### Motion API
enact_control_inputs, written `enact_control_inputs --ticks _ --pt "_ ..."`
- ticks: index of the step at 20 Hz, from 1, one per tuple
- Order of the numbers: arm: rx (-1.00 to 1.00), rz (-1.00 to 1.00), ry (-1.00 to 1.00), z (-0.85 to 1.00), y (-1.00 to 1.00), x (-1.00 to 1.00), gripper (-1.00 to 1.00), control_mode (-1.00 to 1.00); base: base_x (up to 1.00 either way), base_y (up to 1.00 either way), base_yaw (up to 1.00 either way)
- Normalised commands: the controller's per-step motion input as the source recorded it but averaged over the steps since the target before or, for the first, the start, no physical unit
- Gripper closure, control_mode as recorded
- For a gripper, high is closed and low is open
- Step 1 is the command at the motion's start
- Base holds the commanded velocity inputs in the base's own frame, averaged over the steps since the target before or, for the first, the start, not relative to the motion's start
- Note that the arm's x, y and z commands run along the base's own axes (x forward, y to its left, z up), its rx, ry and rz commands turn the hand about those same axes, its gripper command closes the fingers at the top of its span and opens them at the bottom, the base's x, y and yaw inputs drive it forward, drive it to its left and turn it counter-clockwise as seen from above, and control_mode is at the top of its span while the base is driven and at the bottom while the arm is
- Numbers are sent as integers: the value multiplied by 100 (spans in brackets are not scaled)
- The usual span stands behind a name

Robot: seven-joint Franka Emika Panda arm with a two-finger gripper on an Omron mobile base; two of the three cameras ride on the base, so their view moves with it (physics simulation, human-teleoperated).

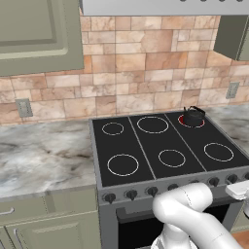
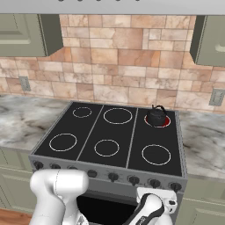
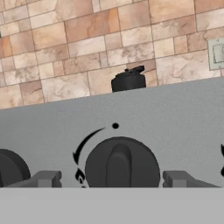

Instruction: The kettle is done boiling. Turn off the stove, then wait for 300 timesteps before moving the kettle to the dining table.

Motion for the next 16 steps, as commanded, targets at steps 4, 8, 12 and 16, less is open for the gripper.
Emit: enact_control_inputs --ticks 4,8,12,16 --pt "3 0 0 0 0 0 100 -100 0 0 0" --pt "2 0 0 0 0 0 100 -100 0 0 0" --pt "1 0 0 0 0 0 100 -100 0 0 0" --pt "0 0 0 0 0 0 100 -100 0 0 0"
